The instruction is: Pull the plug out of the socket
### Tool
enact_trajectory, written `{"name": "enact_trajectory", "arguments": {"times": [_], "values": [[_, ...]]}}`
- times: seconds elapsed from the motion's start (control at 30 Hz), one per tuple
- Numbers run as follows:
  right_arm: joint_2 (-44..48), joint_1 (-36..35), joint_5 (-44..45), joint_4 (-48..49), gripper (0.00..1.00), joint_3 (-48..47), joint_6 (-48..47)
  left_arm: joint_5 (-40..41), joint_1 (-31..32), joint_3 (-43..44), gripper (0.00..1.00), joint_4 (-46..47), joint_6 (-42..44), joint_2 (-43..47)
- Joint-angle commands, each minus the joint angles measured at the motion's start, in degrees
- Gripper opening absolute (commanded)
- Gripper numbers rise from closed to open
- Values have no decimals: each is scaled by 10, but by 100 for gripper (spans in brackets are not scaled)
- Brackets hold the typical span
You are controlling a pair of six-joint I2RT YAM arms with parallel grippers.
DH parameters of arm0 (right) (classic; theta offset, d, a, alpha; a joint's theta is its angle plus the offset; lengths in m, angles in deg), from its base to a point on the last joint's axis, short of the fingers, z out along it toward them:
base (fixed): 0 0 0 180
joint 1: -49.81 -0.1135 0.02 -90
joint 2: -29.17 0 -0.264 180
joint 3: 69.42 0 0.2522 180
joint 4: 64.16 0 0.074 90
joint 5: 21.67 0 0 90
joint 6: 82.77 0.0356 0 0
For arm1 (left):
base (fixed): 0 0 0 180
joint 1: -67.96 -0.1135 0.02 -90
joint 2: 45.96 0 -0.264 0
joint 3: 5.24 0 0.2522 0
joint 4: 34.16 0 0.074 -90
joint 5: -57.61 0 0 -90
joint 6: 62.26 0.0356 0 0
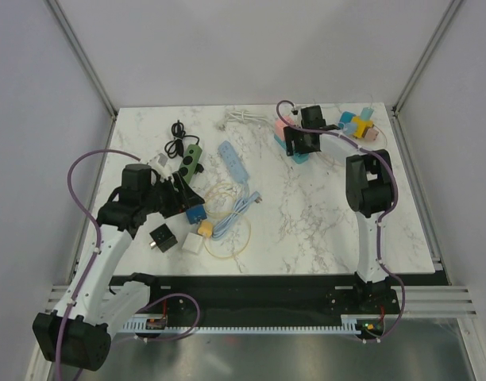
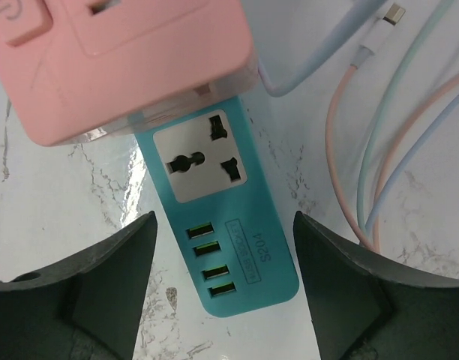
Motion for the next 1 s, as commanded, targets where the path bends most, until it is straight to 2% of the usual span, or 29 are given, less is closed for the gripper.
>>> {"name": "enact_trajectory", "arguments": {"times": [0.0, 0.1, 0.13, 0.17, 0.2, 0.27, 0.47, 0.5, 0.53, 0.63, 0.73, 0.97], "values": [[-8, -1, -7, 3, 80, -20, -15, -31, -2, 0, 69, 19, 22, -2], [-1, -1, -9, 4, 66, -5, -10, -39, -2, -1, 69, 24, 21, -5], [2, 0, -8, 3, 54, 0, -6, -41, -2, -3, 68, 25, 19, -5], [14, -3, -7, 4, 47, 12, -2, -48, -2, -3, 68, 28, 17, -6], [20, -5, -7, 3, 35, 18, 4, -51, -2, -4, 68, 35, 16, -7], [46, -20, -2, 3, 28, 42, 10, -72, -2, -10, 68, 46, 14, -16], [140, -77, 47, 3, 15, 151, 47, -109, 13, -9, 68, 78, 20, -77], [153, -84, 59, 4, 8, 170, 55, -109, 17, -7, 68, 80, 21, -81], [179, -91, 72, 3, 5, 209, 75, -106, 20, -4, 68, 84, 17, -84], [233, -126, 111, 10, 0, 293, 105, -91, 40, 10, 68, 87, 8, -103], [299, -155, 150, 30, 0, 388, 138, -52, 89, 33, 70, 86, -12, -135], [450, -180, 113, 73, 1, 561, 215, 28, 216, 108, 72, 101, -64, -236]]}}
